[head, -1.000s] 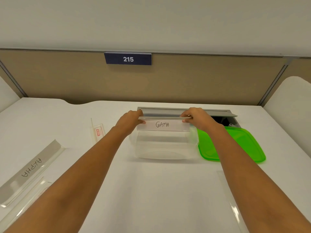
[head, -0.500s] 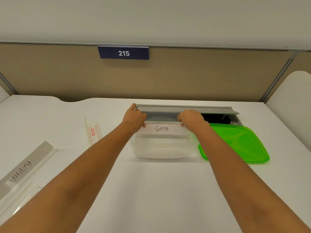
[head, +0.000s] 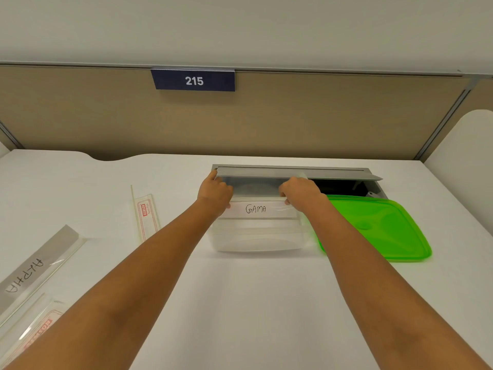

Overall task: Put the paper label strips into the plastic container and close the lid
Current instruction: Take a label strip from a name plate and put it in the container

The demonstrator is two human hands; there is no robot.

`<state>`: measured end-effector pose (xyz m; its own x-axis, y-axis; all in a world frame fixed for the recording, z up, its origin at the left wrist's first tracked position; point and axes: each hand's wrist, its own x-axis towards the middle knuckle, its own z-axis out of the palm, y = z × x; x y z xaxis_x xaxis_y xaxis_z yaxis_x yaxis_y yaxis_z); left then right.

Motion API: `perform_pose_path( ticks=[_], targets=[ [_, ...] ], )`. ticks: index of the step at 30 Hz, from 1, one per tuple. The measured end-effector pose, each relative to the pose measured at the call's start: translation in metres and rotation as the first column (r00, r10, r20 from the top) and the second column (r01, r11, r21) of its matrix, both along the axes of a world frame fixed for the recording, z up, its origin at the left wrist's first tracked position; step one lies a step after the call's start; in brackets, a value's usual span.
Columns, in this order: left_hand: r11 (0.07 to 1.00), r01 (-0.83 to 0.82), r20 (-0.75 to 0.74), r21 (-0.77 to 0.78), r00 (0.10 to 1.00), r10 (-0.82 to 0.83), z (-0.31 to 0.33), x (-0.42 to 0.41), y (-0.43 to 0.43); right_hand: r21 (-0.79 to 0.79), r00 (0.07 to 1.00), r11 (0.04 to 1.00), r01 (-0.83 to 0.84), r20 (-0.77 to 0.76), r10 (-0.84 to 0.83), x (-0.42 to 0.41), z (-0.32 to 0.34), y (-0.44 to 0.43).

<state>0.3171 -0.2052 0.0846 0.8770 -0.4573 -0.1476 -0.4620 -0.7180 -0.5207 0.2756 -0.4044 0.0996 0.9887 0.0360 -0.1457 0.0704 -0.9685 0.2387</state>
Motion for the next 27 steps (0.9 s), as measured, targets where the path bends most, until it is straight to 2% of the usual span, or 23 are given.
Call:
perform_pose_path(
  ticks=[9,17,27],
  targets=[
    [0.999,-0.02,0.013,-0.035,1.0,0.021,0.0,-0.01,-0.001,0.017,1.0,1.0,0.006,-0.003,-0.006,-0.006,-0.005,-0.001],
    [0.978,0.006,0.067,-0.208,0.998,0.008,0.004,-0.021,-0.003,0.11,0.993,0.994,-0.02,0.119,0.007,-0.018,-0.001,0.004],
    [0.935,-0.021,0.005,-0.355,1.0,0.024,-0.002,-0.03,-0.001,0.179,0.995,0.984,0.023,0.092,-0.04,-0.027,0.001,0.007]
  ],
)
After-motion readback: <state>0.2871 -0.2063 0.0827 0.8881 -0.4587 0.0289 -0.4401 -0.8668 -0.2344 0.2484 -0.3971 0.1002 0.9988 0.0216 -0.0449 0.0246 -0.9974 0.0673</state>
